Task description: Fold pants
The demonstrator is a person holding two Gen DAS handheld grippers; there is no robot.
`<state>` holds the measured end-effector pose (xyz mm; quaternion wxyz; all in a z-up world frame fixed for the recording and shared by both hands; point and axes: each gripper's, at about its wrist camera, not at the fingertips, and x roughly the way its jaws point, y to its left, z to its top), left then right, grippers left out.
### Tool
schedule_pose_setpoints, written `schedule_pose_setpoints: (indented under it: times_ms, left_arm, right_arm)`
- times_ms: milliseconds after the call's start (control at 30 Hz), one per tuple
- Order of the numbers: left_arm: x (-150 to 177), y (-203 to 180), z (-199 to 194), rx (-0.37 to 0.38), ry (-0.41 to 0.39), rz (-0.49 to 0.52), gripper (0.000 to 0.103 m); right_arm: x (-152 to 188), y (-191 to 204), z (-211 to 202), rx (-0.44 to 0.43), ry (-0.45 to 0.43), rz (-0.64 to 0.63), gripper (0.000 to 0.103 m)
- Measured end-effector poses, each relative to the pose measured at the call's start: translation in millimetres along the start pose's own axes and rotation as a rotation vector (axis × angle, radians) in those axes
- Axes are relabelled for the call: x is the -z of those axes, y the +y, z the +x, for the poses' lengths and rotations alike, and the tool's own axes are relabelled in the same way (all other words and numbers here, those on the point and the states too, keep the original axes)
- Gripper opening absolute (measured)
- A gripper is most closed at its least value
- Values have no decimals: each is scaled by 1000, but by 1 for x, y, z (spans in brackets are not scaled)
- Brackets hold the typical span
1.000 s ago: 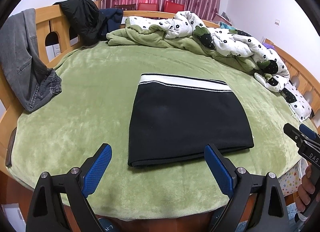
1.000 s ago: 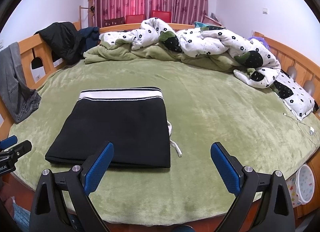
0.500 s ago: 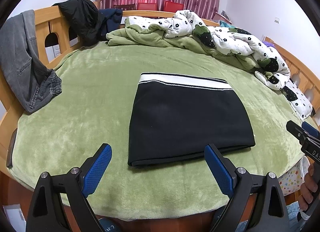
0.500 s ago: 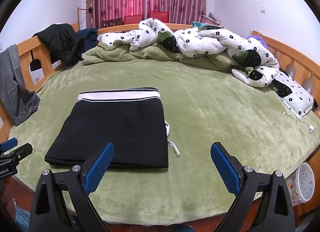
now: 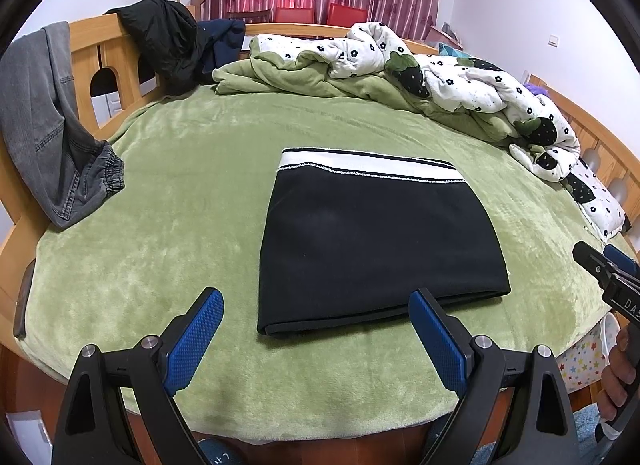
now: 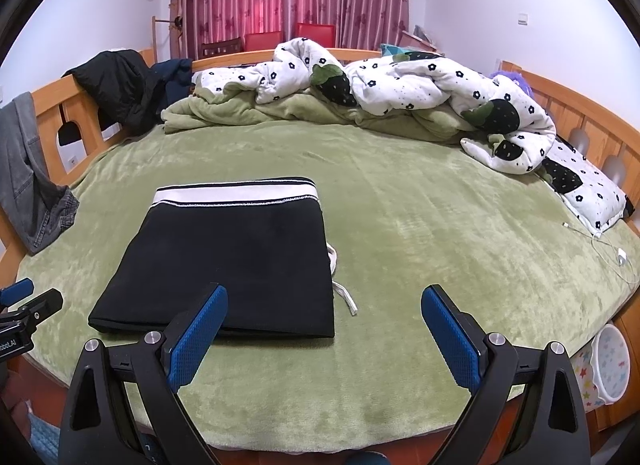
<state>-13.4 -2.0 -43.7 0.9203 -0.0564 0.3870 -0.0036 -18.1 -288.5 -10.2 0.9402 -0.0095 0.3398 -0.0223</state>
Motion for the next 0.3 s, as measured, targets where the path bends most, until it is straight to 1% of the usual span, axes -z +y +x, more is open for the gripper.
schedule_pose_setpoints:
  times_ms: [300]
  left_arm:
    - [-2, 4, 1, -3, 1, 2, 94]
  right_arm:
    - [0, 3, -2, 10, -4, -2, 96]
